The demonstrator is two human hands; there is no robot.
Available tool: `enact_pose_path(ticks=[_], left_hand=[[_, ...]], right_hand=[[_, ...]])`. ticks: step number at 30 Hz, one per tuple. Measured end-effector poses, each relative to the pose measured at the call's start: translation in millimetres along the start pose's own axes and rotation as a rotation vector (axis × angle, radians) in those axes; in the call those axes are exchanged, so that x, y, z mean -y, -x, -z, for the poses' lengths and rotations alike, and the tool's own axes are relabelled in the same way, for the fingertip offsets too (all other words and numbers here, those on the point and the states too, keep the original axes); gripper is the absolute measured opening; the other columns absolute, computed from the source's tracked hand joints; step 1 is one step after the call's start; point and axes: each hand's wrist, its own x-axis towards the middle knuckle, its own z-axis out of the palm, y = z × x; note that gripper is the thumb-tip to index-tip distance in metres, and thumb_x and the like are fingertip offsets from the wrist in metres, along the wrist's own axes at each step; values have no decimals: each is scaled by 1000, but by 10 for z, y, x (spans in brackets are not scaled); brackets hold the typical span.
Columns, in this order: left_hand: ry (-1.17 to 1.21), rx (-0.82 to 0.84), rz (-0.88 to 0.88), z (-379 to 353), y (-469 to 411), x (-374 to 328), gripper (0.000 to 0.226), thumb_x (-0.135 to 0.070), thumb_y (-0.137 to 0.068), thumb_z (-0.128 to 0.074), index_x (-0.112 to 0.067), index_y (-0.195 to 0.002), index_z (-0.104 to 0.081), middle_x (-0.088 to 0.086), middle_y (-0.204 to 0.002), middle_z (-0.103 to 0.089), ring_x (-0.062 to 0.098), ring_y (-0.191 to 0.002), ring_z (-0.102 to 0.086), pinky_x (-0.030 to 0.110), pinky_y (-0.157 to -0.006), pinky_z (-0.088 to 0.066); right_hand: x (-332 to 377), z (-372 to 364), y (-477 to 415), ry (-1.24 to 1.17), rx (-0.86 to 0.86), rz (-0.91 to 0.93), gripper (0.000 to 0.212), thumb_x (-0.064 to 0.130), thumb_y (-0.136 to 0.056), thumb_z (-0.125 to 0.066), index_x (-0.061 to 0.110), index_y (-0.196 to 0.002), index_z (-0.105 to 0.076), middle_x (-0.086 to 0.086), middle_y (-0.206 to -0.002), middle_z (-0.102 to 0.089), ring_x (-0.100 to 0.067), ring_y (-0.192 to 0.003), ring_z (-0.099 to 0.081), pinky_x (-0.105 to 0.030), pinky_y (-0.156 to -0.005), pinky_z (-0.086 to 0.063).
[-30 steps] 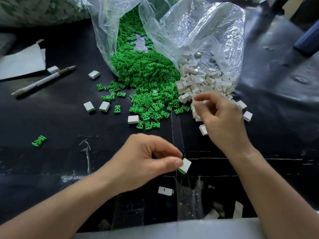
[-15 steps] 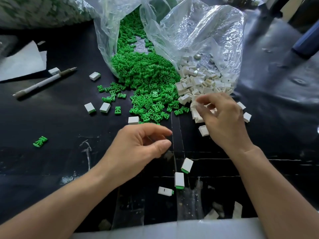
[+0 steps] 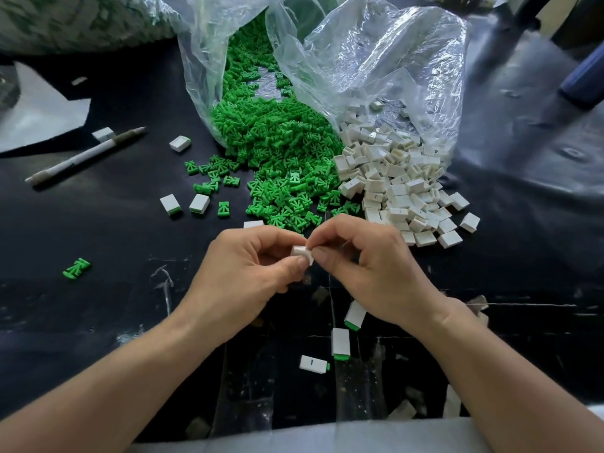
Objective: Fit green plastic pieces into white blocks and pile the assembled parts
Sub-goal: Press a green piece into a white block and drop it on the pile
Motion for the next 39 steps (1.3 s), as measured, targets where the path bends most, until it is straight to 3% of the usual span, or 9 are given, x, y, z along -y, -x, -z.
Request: enact_pose_path(ticks=[4, 6, 9, 12, 16, 25, 30, 35, 39], left_hand=[[59, -110, 0, 40, -29, -25, 19, -4, -76, -70, -23, -77, -69, 0, -67, -72, 9, -56, -67, 17, -47, -50], [140, -168, 22, 60, -51, -51, 14, -3, -77, -68, -17, -78, -67, 5, -71, -72, 12, -56, -67, 17, -46, -50], [225, -174, 79, 71, -61, -84, 5, -8, -76, -67, -11, -79, -64, 9, -74, -72, 14, -56, -68, 19, -47, -51], [251, -113, 114, 52, -45, -93, 6, -5, -79, -64, -10, -80, -61, 6, -74, -73, 16, -59, -69, 20, -49, -52], [253, -51, 123, 19, -30, -86, 8, -3, -78, -64, -9, -80, -58, 7, -77, -73, 18, -62, -70, 22, -51, -55], [132, -52, 33, 22, -31, -35, 10, -19, -63, -72, -18, -72, -67, 1, -60, -67, 10, -54, -63, 17, -46, -48], [152, -80, 24, 10, -34, -47, 13, -28, -57, -70, -23, -68, -75, 1, -58, -66, 5, -48, -57, 15, -45, -46], [143, -91, 21, 21, -34, -44, 14, -25, -61, -70, -21, -72, -75, 2, -65, -71, 8, -58, -64, 16, -50, -50], [163, -73, 36, 42, -43, -35, 9, -7, -66, -73, -10, -71, -66, 8, -68, -71, 18, -61, -70, 18, -48, -51]], right_hand=[[-14, 12, -13, 138, 1, -15, 17, 15, -83, -57, 7, -90, -70, 5, -80, -64, 2, -72, -52, -9, -68, -39], [-26, -6, -14, 247, 68, -30, 22, 16, -85, -58, 8, -102, -70, -5, -94, -66, -13, -89, -58, -18, -79, -41], [-49, -61, -35, 390, 155, -48, 37, 20, -91, -56, 15, -127, -55, -6, -108, -57, -22, -106, -49, -16, -83, -28], [-53, -96, -65, 511, 196, -44, 44, 28, -93, -49, 22, -137, -44, -5, -110, -48, -23, -107, -44, -21, -83, -27], [-26, -68, -62, 510, 177, -39, 32, 27, -91, -54, 22, -123, -59, -4, -102, -50, -22, -101, -47, -18, -68, -20], [21, -79, -62, 466, 188, -58, 8, 15, -87, -58, 9, -92, -60, -5, -95, -56, -22, -93, -49, -26, -72, -33], [52, -115, -53, 432, 161, -77, 7, 11, -87, -57, 10, -92, -53, -3, -92, -51, -22, -90, -48, -25, -70, -29], [16, -115, -45, 432, 174, -87, 26, 13, -90, -52, 11, -116, -53, -5, -104, -50, -21, -102, -45, -23, -82, -30], [11, -86, -41, 405, 161, -90, 16, 10, -89, -53, 12, -104, -59, 0, -96, -44, -19, -100, -44, -21, -76, -30]])
